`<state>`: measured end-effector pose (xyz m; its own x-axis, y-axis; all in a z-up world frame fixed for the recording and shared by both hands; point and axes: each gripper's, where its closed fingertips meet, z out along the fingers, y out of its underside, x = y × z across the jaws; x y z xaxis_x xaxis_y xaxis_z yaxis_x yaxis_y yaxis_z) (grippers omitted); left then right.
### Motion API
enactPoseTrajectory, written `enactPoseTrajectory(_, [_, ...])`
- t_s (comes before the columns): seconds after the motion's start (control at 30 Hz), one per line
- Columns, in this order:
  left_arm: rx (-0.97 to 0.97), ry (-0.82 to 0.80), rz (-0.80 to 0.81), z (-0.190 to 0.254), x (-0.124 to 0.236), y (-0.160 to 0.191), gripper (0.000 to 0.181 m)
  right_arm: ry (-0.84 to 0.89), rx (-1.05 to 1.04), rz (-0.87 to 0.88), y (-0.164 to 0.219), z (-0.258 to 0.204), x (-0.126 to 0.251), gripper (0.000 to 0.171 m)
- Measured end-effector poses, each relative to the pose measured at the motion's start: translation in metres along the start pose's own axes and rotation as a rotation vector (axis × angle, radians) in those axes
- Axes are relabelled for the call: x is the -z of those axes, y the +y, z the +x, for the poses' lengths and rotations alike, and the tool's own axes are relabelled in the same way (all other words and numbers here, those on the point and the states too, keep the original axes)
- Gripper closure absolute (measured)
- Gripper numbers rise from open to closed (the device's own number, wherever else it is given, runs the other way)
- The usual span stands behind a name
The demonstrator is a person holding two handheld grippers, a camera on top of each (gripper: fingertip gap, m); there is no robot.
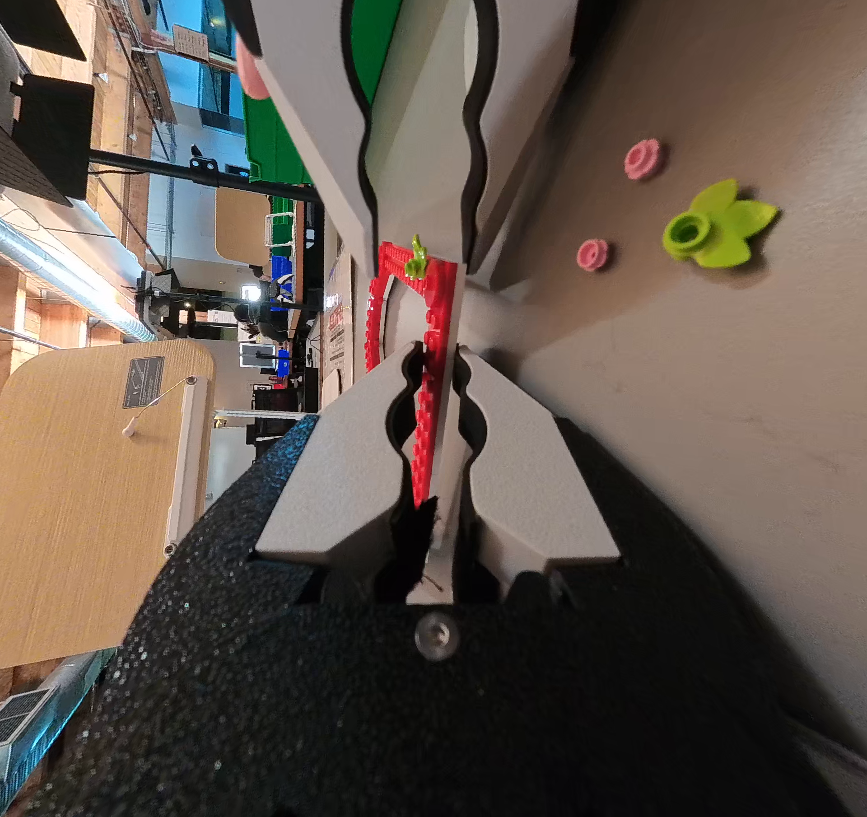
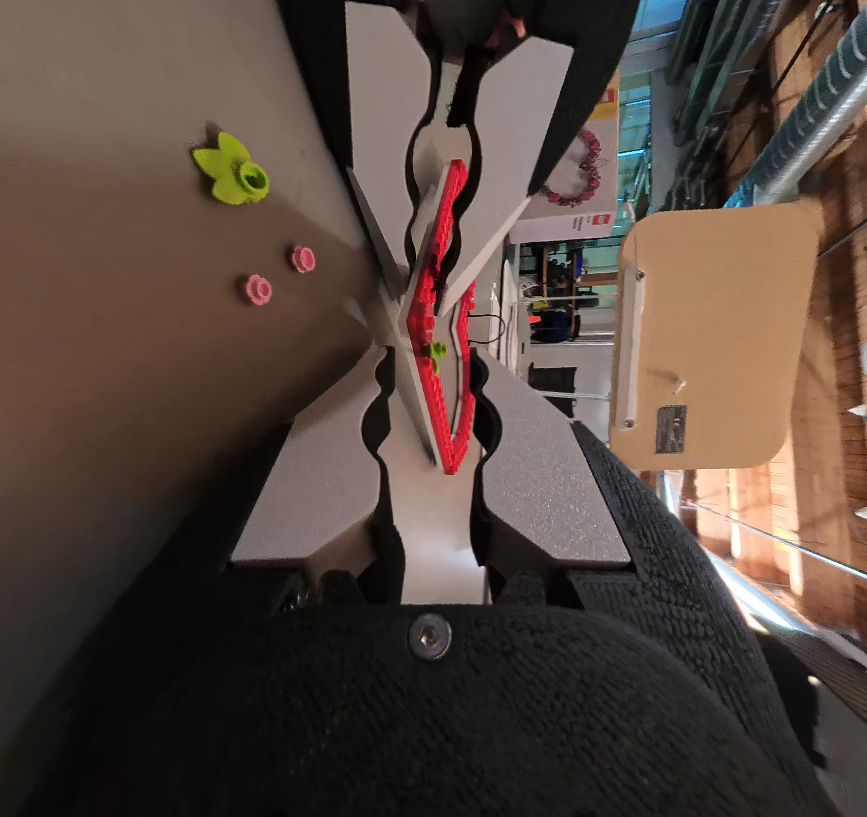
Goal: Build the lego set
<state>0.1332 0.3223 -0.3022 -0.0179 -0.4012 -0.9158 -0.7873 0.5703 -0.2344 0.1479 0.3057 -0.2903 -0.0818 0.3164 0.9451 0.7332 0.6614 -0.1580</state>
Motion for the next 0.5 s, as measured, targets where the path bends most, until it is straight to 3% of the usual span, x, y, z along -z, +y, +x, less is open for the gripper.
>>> enactPoseTrajectory(0.5, [0.000,0.003,-0.001,0.0007,-0.0001,0.0001,0.172,0.038,0.099,-0.015,-0.0005,-0.0023,-0.0030,0.157])
